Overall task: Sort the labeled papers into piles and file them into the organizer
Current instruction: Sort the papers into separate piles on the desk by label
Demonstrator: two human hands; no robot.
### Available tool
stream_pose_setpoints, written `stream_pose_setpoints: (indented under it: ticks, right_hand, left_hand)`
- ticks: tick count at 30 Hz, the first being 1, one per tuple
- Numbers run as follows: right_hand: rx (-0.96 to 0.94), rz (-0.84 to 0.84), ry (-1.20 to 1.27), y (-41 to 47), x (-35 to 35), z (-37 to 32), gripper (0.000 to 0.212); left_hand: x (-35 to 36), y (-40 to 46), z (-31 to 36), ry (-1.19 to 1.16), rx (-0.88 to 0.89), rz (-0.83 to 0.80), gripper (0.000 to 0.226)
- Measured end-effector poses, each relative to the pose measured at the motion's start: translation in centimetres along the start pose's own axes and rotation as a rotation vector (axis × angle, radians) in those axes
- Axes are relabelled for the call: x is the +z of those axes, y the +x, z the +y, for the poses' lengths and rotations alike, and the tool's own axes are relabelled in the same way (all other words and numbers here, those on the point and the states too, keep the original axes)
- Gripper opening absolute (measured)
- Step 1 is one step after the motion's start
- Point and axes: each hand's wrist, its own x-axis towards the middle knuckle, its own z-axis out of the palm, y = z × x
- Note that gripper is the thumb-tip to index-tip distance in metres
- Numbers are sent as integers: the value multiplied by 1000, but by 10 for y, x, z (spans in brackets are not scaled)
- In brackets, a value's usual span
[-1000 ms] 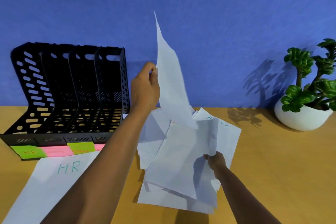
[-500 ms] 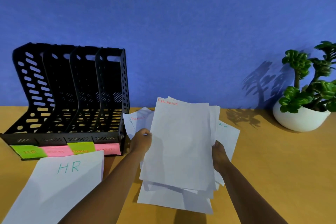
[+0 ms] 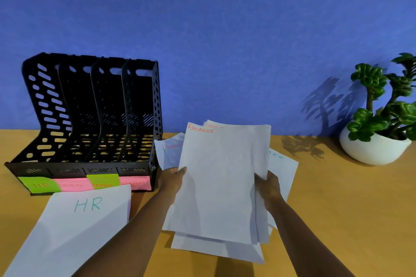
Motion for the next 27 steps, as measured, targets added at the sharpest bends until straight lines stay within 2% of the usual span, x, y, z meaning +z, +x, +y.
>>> stream_pose_setpoints:
  ticks: [2,4,6,8,10,13,15,16,17,19,20,22,25,27]
  right_hand:
    - [49,270,-114,7,-2,5,31]
    - [47,485,-153,6,-8,6,31]
    - [18,647,-145,3,-17,1,28]
    - [-18,782,-108,0,-26,-11,27]
    - [-82,896,-64,1,-33,-25,26]
    - [-199,964,45,6,-43,-44,27]
    - [-225,945,86,10,-47,-53,29]
    - [-204,913,86,12,-49,-55,30]
    - [-168,863,66,15,-49,-55,32]
    - [-66,727,-31,20,-45,-44,34]
    - [-6,644,-88,23,-41,-34,35]
    - [102,471,-188,24,-33,-9,36]
    - [225,261,-304,19,-20,28,33]
    - [278,177,-360,17,-15,45,31]
  left_hand:
    - [-1,0,0,127,-69,54,18]
    - [-2,0,-4,310,-129,28,24]
    - [-3,3,-9,440,-160,29,34]
    - [-2,4,-14,464,-183,17,38]
    - [2,2,-16,292,-241,-15,37]
    - [13,-12,-12,-63,-266,-223,30]
    - [19,-19,-5,-155,-232,-376,30]
    - [23,-16,-5,-163,-184,-389,31]
    - [25,-10,-5,-121,-124,-327,31]
    - [21,-2,-8,29,-48,-49,28]
    - [17,-1,-12,116,-72,91,31]
    - [7,1,-23,215,-182,226,36]
    - [2,4,-37,255,-305,172,38]
    - [4,6,-33,115,-347,78,39]
